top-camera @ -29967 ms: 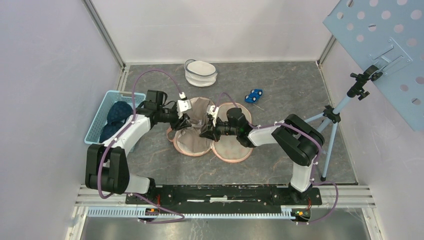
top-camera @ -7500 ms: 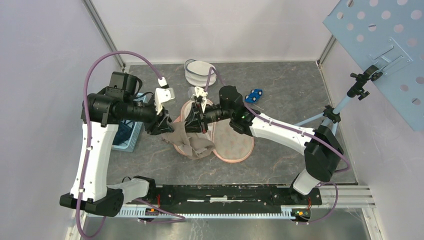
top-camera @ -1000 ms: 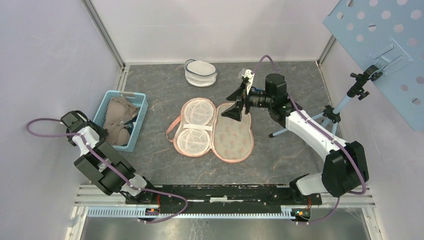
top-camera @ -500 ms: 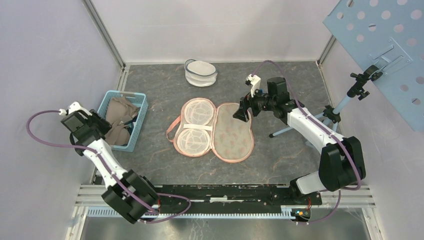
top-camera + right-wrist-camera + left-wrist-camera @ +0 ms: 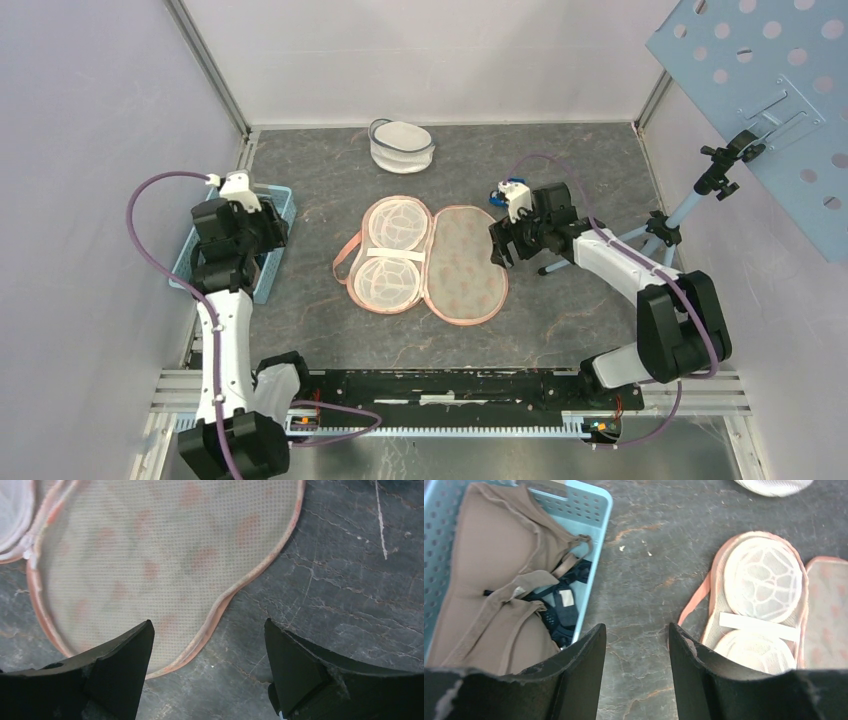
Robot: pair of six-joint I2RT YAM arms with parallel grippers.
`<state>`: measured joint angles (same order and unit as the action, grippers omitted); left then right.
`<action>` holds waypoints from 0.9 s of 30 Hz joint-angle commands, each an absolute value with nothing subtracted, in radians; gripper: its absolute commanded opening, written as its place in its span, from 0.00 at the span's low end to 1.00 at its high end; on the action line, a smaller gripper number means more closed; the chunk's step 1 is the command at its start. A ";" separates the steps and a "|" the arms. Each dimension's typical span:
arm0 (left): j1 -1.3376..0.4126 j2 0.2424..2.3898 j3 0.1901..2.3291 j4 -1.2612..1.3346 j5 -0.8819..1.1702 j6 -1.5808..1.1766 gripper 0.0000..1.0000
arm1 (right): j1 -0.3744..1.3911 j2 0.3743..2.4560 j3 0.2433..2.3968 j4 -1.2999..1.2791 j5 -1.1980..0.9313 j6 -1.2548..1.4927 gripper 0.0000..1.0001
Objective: Unzip the laundry bag and remove the bra
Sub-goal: Adjust the bra in the bin, then close the laundry bag at the center of the board.
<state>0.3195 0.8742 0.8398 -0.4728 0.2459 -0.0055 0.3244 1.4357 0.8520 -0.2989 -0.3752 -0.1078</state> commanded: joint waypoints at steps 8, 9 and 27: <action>0.214 0.882 0.829 -0.487 0.156 0.033 0.56 | 0.320 1.564 0.859 -0.257 -0.296 -0.103 0.72; 0.212 0.879 0.826 -0.486 0.157 0.031 0.56 | 0.320 1.573 0.858 -0.254 -0.305 -0.103 0.69; 0.202 0.878 0.825 -0.469 0.129 0.010 0.56 | 0.334 1.699 0.910 -0.264 -0.366 -0.079 0.19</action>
<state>0.2054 0.8932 0.8165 -0.4927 0.1497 -0.0059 0.3275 1.6726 0.8761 -0.2234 -0.3836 -0.0734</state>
